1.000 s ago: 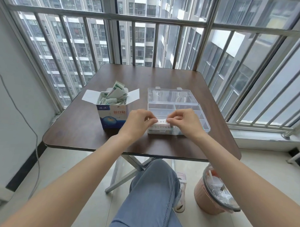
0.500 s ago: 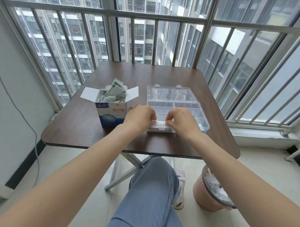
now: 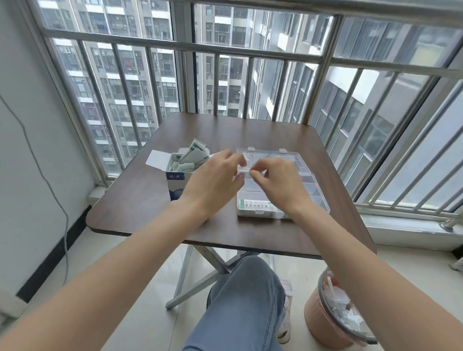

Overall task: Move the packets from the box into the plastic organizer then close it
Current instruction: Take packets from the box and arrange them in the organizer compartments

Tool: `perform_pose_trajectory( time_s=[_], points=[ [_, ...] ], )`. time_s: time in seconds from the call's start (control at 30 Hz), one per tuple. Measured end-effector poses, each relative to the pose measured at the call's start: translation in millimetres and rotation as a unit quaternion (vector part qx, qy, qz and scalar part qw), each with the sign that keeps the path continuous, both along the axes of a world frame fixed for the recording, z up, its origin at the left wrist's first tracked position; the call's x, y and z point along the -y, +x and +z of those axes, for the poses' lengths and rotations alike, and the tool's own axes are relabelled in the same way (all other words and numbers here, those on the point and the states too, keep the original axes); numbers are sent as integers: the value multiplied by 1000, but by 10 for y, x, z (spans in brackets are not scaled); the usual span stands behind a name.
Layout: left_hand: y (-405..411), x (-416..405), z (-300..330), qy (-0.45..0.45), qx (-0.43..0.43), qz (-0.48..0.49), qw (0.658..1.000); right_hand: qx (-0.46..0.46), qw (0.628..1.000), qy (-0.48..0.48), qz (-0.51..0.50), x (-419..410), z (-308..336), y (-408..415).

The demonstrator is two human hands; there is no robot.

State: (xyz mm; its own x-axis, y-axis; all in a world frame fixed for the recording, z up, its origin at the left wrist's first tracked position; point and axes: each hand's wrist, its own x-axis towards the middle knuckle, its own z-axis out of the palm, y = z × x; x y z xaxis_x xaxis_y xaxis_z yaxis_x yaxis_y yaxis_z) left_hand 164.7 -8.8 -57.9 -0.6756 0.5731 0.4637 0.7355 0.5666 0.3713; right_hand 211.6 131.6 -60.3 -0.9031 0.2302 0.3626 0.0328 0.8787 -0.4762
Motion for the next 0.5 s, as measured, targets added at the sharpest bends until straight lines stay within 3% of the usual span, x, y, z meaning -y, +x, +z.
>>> perform_pose_trajectory(
  time_s=[0.1, 0.3, 0.5],
  points=[
    [-142, 283, 118, 37, -37, 60, 997, -58, 998, -17, 35, 230, 147, -166],
    [-713, 733, 84, -145, 78, 105, 981, -6, 998, -4, 63, 595, 207, -646],
    [-942, 772, 68, -212, 75, 74, 972, 43, 997, -66, 28, 720, 143, -936]
  ],
)
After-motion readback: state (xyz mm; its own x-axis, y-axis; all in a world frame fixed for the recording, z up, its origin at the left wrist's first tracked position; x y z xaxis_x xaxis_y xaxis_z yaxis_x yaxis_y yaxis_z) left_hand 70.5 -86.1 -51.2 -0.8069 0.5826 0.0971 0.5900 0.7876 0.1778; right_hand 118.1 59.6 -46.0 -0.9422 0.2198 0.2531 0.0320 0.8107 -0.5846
